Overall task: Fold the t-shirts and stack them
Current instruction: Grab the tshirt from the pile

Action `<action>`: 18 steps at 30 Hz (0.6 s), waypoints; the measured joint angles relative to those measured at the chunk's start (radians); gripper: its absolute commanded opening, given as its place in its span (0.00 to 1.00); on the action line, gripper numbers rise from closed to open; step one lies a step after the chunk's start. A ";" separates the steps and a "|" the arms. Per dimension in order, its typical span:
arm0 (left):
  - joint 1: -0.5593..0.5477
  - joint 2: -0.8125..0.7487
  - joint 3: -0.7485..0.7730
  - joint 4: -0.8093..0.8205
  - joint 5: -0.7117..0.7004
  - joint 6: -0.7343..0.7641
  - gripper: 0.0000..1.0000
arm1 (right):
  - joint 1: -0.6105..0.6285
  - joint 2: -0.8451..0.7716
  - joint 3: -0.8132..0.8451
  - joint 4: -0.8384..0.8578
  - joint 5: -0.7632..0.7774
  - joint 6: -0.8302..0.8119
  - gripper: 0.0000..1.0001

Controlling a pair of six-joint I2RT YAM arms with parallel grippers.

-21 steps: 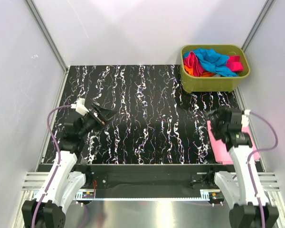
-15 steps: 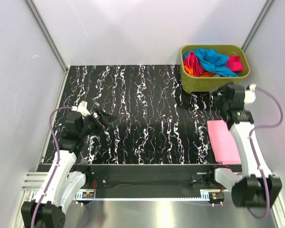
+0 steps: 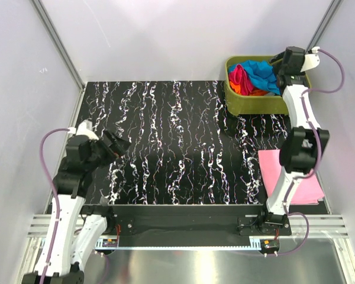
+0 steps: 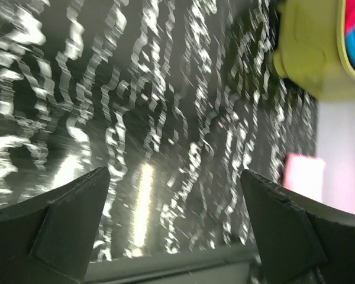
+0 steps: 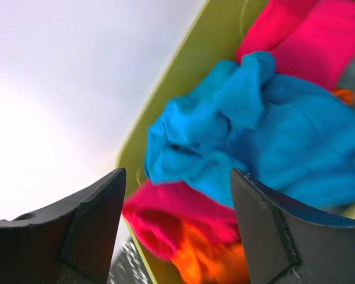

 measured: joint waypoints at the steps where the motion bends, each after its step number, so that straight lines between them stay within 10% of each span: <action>1: 0.008 -0.014 0.009 -0.014 -0.017 0.015 0.99 | -0.001 0.066 0.085 -0.035 0.000 0.029 0.76; 18: 0.021 0.088 0.046 -0.058 -0.021 0.199 0.99 | 0.049 0.317 0.386 -0.502 0.063 0.317 0.72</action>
